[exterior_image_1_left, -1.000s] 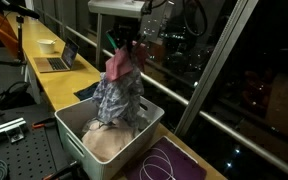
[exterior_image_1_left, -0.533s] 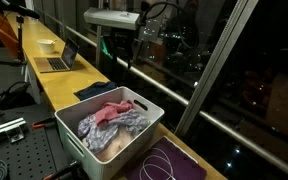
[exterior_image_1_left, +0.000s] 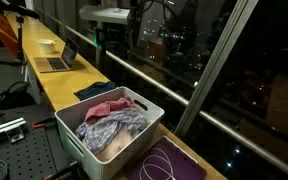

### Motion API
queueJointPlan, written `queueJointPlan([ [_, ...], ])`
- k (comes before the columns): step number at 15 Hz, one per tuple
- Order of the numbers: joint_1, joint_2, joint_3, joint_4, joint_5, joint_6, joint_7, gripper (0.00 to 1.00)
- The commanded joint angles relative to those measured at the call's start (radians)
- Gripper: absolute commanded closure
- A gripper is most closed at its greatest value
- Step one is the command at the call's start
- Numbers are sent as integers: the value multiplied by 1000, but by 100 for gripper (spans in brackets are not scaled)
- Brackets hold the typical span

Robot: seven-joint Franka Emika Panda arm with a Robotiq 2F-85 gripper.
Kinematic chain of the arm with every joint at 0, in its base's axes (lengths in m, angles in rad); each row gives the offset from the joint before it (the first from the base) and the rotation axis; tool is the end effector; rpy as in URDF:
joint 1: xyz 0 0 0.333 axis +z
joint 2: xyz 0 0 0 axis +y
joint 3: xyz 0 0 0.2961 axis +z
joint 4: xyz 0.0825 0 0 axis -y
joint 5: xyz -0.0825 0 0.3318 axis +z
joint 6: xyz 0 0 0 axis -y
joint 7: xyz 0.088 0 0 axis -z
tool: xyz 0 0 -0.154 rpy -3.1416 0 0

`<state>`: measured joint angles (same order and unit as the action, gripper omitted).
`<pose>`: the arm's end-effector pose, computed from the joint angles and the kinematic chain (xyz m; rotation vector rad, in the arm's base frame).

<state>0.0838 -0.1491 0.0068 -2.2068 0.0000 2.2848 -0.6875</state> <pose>0.4878 0.0444 0.4255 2.8275 1.1592 0.3326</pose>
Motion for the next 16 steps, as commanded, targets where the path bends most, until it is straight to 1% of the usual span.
queueJointPlan([
  [1,51,63,67,36,-31,59,39,0],
  [4,86,158,120,90,-83,89,58,0],
  [7,105,270,156,162,-158,93,77,0],
  [11,130,447,189,271,-236,101,101,0],
  [14,160,585,208,345,-263,101,123,0],
  [16,187,662,217,374,-282,107,141,0],
])
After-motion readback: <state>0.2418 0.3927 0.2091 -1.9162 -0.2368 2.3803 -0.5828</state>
